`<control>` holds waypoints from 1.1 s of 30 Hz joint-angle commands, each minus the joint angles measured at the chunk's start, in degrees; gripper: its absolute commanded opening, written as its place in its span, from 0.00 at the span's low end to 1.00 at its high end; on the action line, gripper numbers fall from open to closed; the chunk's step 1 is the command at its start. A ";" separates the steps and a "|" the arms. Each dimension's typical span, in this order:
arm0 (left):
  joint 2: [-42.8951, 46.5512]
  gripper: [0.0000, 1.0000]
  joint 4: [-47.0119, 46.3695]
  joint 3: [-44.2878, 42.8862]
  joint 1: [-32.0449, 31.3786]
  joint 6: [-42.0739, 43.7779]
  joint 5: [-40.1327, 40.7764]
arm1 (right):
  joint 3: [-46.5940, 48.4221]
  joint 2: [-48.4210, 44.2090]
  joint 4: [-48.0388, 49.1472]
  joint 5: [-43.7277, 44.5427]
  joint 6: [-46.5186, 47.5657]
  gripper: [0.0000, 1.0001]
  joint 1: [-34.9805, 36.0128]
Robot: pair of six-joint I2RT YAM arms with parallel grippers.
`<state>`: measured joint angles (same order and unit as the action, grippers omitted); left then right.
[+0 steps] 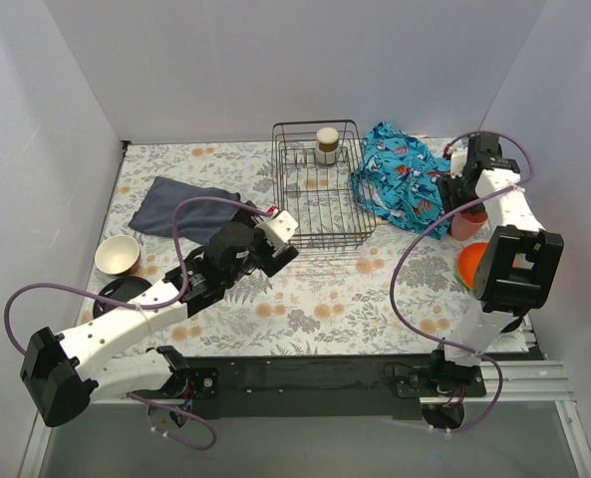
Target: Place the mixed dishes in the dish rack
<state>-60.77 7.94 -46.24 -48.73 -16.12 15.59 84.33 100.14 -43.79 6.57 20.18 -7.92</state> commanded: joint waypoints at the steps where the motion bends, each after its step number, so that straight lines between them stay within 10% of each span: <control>1: 0.04 0.98 -0.74 -2.19 1.53 -0.76 0.14 | 5.48 3.39 -0.42 -2.78 1.17 0.63 -0.08; 6: -0.49 0.98 -0.74 -2.01 2.06 -2.07 -0.21 | 7.42 6.21 -1.29 -3.23 0.56 0.52 -0.16; 13: -0.31 0.98 3.30 -4.12 2.85 -7.77 -1.71 | 7.77 5.16 -4.81 -2.70 0.56 0.02 -0.16; 23: -9.35 0.98 12.61 -20.97 15.93 -31.86 -20.40 | 19.47 -6.60 -11.51 -9.46 -1.73 0.01 5.45; 33: -25.70 0.98 5.61 -37.26 29.99 -66.19 -54.93 | -26.91 -46.24 47.70 9.67 5.73 0.01 43.28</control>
<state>-82.74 18.37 -82.08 -24.34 -60.45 -17.58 70.02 61.60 -21.47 4.82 20.53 25.19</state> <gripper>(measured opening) 0.981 0.039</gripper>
